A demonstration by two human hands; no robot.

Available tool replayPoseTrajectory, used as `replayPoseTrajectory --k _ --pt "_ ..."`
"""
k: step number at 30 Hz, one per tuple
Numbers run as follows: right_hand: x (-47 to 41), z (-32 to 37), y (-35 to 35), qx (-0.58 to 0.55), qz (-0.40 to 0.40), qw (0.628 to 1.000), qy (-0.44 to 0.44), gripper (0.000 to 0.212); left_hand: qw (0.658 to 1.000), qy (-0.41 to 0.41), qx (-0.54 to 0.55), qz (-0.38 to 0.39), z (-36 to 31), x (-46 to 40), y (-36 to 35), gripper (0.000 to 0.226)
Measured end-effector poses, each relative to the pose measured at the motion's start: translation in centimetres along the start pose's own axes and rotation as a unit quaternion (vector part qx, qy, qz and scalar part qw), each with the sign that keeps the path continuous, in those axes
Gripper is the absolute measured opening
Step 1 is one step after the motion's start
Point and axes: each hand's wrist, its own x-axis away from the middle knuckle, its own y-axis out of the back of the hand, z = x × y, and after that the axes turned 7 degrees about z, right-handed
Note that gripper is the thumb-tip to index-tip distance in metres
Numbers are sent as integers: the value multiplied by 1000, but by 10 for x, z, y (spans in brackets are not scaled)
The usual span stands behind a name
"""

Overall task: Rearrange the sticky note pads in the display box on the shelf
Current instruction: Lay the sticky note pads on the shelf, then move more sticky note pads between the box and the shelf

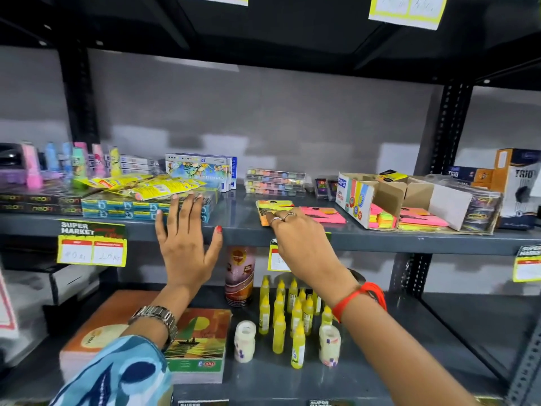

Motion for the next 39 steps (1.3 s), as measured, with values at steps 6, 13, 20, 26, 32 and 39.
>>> replayPoseTrajectory --k 6,13,20,26,32,39 --pt "9 -15 11 -81 2 997 -20 43 1000 -7 3 -6 -1 0 -1 63" --pt "39 -99 36 -54 -149 961 -225 37 1000 0 8 -18 -2 1 -3 62" --pt "65 -152 22 22 14 953 -303 19 1000 -3 -3 -16 -1 0 -2 62" --pt "76 -167 15 38 -84 947 -306 21 1000 -4 -8 -10 -1 -1 -1 61" --pt "70 -159 24 17 -369 898 -240 23 1000 -1 -1 -2 -2 0 2 61" --pt "22 -99 15 83 -345 935 -29 27 1000 -5 -6 -3 -2 0 2 61"
